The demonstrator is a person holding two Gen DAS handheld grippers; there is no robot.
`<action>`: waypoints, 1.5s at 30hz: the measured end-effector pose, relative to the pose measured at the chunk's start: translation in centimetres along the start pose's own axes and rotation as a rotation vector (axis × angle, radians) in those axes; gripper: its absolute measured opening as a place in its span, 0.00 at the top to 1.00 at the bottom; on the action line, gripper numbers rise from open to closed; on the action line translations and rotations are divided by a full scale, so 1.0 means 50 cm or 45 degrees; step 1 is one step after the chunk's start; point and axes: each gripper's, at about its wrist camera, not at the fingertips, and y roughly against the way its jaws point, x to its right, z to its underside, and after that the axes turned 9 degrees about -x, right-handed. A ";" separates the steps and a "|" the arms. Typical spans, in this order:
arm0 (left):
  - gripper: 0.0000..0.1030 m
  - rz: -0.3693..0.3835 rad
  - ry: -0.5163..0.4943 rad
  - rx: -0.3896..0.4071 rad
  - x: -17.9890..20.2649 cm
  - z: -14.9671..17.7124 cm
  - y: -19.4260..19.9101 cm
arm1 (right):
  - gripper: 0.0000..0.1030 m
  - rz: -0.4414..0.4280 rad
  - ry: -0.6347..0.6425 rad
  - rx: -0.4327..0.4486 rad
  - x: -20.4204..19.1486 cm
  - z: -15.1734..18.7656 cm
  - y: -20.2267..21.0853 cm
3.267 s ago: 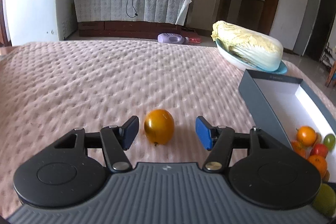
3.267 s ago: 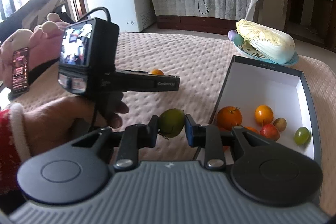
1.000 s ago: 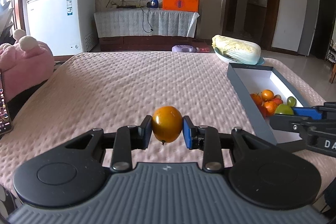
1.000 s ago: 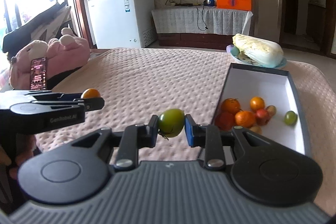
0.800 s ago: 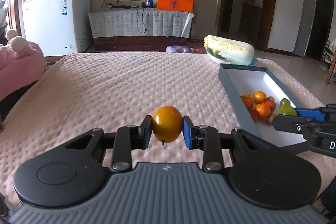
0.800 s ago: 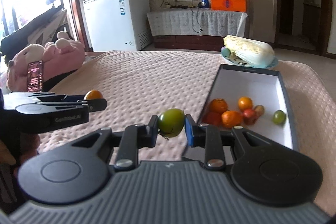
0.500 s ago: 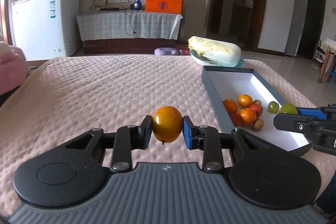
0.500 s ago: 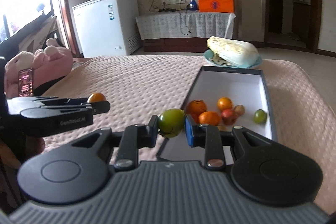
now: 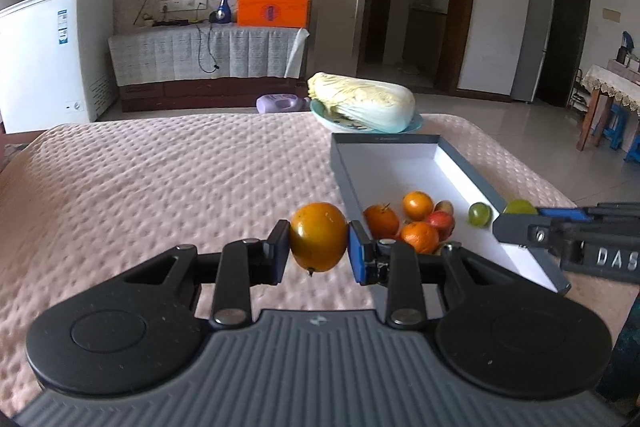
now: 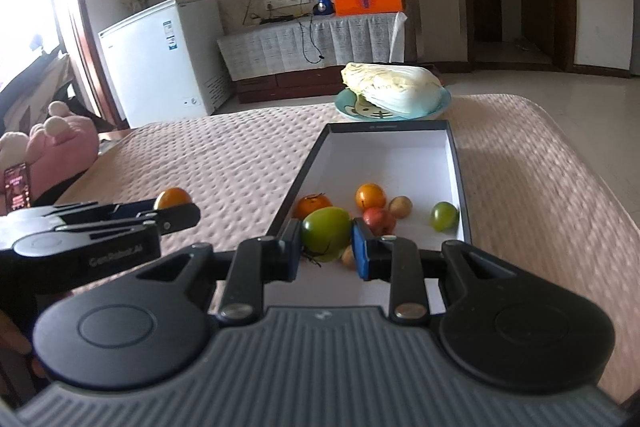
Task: Organize fruits
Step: 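Carry the yellow and green tomatoes over the grey box with both tools, then open the left tool to drop the yellow tomato into the box, then lower the green tomato into the box and open the right tool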
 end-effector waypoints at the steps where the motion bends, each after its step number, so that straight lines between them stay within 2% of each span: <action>1: 0.65 0.009 -0.003 0.001 0.004 -0.006 -0.004 | 0.71 0.003 -0.005 -0.002 0.000 0.000 0.001; 15: 0.65 0.096 -0.135 0.022 0.133 -0.111 -0.092 | 0.71 0.038 -0.035 -0.037 0.017 -0.003 -0.005; 20: 0.65 0.112 -0.172 0.005 0.176 -0.126 -0.132 | 0.72 0.047 -0.060 -0.054 0.032 -0.003 -0.009; 30: 0.63 0.072 -0.196 -0.057 0.207 -0.142 -0.205 | 0.72 0.051 -0.117 -0.091 0.062 0.000 -0.021; 33: 0.59 0.076 -0.203 -0.048 0.213 -0.140 -0.204 | 0.72 0.052 -0.121 -0.093 0.064 0.001 -0.022; 35: 0.52 0.082 -0.199 -0.044 0.213 -0.138 -0.200 | 0.72 0.057 -0.122 -0.098 0.065 0.001 -0.026; 40: 0.51 0.090 -0.207 -0.026 0.214 -0.132 -0.177 | 0.72 0.077 -0.131 -0.104 0.071 -0.001 -0.036; 45: 0.50 0.106 -0.188 0.026 0.184 -0.121 -0.110 | 0.71 0.104 -0.147 -0.106 0.077 -0.004 -0.047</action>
